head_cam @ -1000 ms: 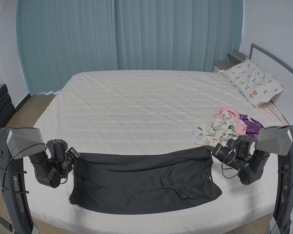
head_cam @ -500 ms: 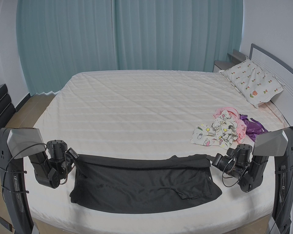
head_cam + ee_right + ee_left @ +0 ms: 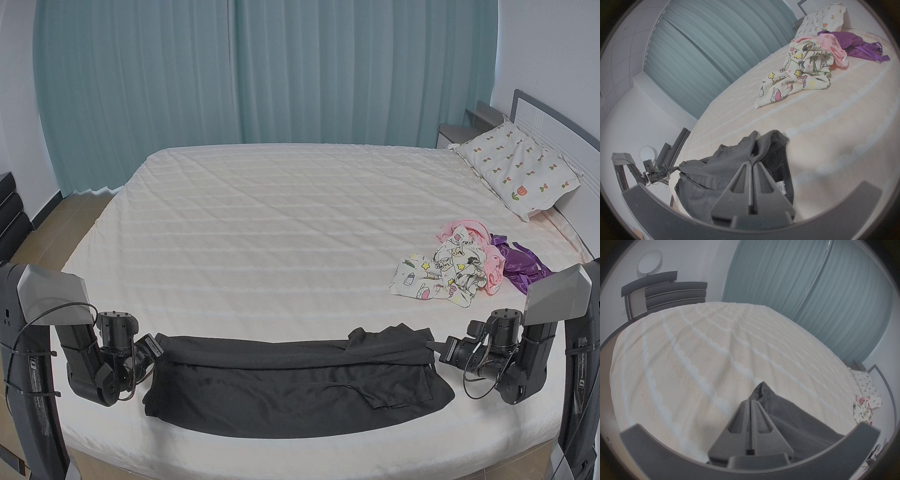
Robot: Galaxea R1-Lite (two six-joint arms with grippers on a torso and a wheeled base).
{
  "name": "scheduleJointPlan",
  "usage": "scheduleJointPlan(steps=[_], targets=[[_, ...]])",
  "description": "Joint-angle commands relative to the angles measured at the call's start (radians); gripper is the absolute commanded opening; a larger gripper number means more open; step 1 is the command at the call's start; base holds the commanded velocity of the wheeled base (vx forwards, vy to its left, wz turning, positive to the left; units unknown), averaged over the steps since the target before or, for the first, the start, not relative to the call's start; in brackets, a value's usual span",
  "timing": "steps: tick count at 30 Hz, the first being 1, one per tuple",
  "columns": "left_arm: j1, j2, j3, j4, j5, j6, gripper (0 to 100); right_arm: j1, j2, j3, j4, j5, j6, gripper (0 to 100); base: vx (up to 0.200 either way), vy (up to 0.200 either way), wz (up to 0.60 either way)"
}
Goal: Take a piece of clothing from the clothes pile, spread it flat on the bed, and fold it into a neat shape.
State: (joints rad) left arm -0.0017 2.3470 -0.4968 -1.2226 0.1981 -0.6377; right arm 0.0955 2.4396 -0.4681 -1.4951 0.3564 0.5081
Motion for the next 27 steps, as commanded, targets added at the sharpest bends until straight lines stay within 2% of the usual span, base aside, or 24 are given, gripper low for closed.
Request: scheduleJointPlan(steps=[1, 2, 3, 4, 5, 15, 20, 21, 27], targets=[[-0.001, 0.005, 0.035, 0.0, -0.009, 0.009, 0, 0.004, 0.016, 0.012, 0.001, 0.001, -0.017, 0, 0.0, 0.0, 0.0], [-0.003, 0.009, 0.044, 0.0, -0.011, 0.01, 0, 0.006, 0.018, 0.017, 0.001, 0.001, -0.031, 0, 0.0, 0.0, 0.0], [-0.003, 0.017, 0.049, 0.0, -0.011, 0.012, 100, 0.006, 0.019, 0.02, 0.001, 0.001, -0.036, 0, 0.0, 0.0, 0.0], [-0.004, 0.021, 0.052, 0.0, -0.012, 0.012, 100, 0.006, 0.026, 0.02, 0.001, 0.001, -0.039, 0, 0.0, 0.0, 0.0], [-0.008, 0.028, 0.055, 0.0, -0.012, 0.012, 100, 0.007, 0.029, 0.02, 0.001, 0.001, -0.042, 100, 0.0, 0.0, 0.0], [0.003, 0.028, 0.107, -0.037, -0.017, -0.014, 100, -0.014, -0.025, 0.022, -0.016, 0.001, -0.052, 100, 0.0, 0.0, 0.0], [0.02, -0.018, 0.11, -0.051, -0.019, -0.1, 100, -0.007, -0.067, 0.019, -0.019, 0.0, -0.045, 100, 0.0, 0.0, 0.0], [0.025, -0.051, 0.11, -0.049, -0.032, -0.148, 100, 0.01, -0.09, 0.019, -0.016, 0.0, -0.043, 100, 0.0, 0.0, 0.0], [0.025, -0.137, 0.113, -0.048, -0.089, -0.266, 100, 0.072, -0.12, -0.011, -0.008, -0.01, -0.006, 100, 0.0, 0.0, 0.0]])
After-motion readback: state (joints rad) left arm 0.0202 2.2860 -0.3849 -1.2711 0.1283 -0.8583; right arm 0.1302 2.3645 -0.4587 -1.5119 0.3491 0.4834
